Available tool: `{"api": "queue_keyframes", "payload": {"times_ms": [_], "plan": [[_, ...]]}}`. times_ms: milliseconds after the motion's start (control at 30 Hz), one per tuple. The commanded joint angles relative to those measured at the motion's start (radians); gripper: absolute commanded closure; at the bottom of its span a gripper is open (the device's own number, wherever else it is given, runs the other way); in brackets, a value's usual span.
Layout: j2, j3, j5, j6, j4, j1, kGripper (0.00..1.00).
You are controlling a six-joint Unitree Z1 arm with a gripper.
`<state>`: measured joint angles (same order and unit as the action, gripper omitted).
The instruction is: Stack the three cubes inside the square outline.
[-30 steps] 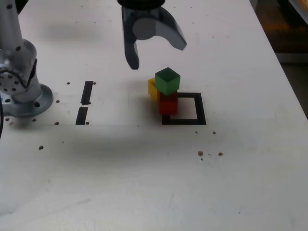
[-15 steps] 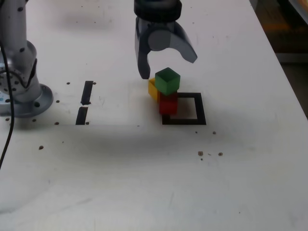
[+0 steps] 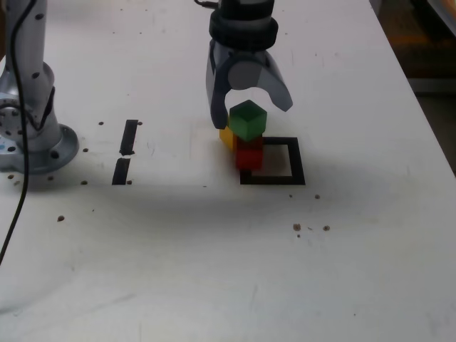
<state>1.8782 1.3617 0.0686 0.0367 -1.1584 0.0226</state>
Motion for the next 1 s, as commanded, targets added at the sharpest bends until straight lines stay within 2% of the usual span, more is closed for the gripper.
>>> {"api": "queue_keyframes", "payload": {"times_ms": [0,267,633,800,967], "plan": [[0.001,-0.005,0.002,0.000,0.008,0.002,0.18],[-0.015,-0.050,-0.002,0.018,0.069,0.002,0.43],[-0.044,-0.064,-0.016,0.028,0.089,0.002,0.78],[-0.073,-0.069,-0.029,0.039,0.067,0.002,0.82],[-0.110,-0.066,-0.056,0.057,0.029,0.002,0.83]]}}
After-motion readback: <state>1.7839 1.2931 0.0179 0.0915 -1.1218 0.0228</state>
